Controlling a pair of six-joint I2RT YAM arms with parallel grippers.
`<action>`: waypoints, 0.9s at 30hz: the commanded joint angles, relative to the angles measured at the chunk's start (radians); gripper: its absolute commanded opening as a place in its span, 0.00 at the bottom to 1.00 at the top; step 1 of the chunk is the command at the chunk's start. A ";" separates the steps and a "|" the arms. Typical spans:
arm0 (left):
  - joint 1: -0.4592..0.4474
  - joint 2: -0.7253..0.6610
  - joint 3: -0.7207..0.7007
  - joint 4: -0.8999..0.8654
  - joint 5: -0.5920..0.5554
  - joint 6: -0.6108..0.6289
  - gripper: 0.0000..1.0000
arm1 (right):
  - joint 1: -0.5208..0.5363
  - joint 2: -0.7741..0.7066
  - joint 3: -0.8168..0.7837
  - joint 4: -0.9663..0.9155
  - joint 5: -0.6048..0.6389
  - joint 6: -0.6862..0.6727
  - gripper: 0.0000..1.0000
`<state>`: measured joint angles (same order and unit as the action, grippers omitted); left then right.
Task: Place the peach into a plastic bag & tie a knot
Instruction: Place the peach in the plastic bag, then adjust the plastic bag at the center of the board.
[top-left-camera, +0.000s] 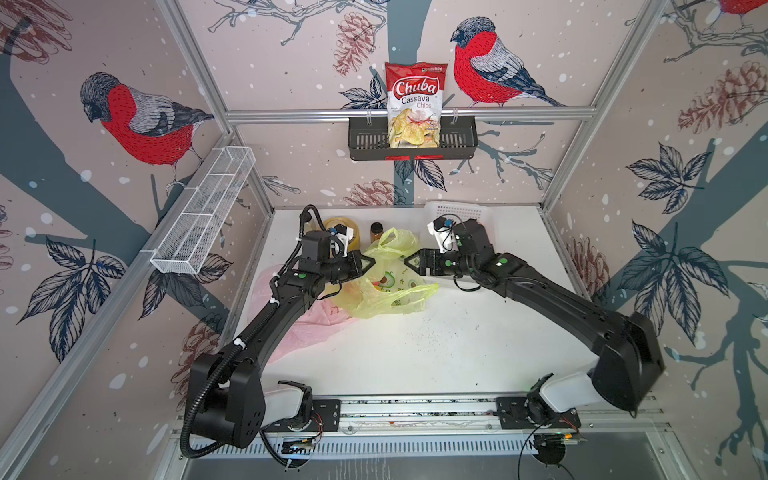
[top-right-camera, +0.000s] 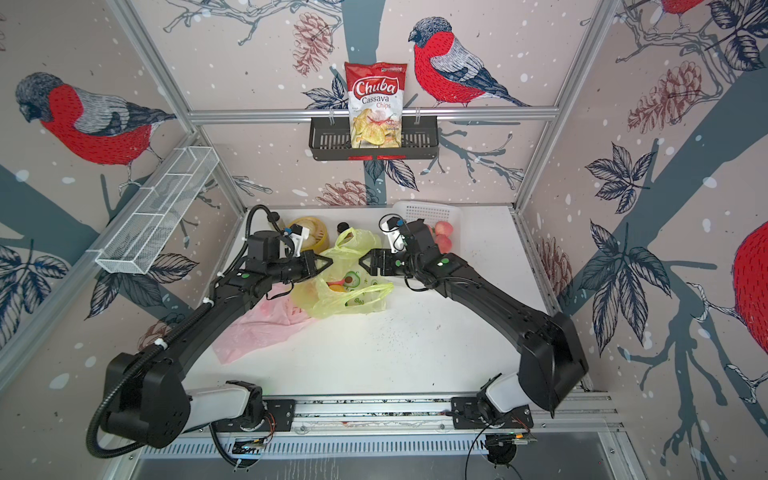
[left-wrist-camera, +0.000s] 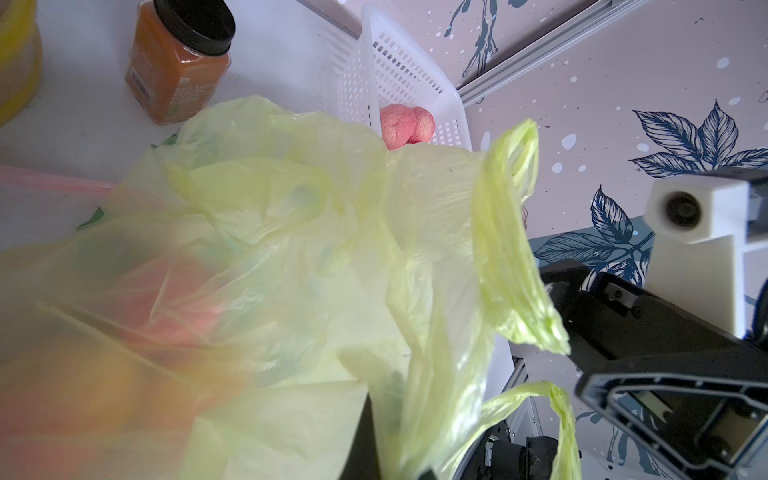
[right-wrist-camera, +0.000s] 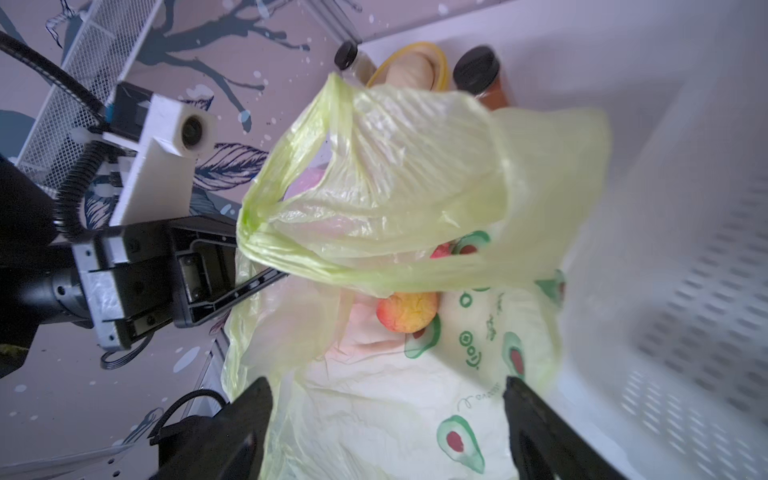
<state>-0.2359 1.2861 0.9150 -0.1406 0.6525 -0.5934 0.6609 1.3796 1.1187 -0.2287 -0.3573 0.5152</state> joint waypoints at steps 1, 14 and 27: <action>0.000 0.008 0.001 0.053 0.011 0.011 0.00 | -0.020 -0.119 -0.083 -0.044 0.030 -0.054 0.80; 0.001 0.015 0.005 0.054 0.013 0.008 0.00 | 0.005 -0.267 -0.246 0.016 -0.055 -0.117 0.67; 0.001 0.001 0.001 0.038 0.007 0.010 0.00 | 0.009 -0.156 -0.191 0.038 -0.121 -0.144 0.39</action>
<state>-0.2359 1.2961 0.9150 -0.1398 0.6537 -0.5934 0.6685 1.2213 0.9142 -0.2390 -0.4438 0.3698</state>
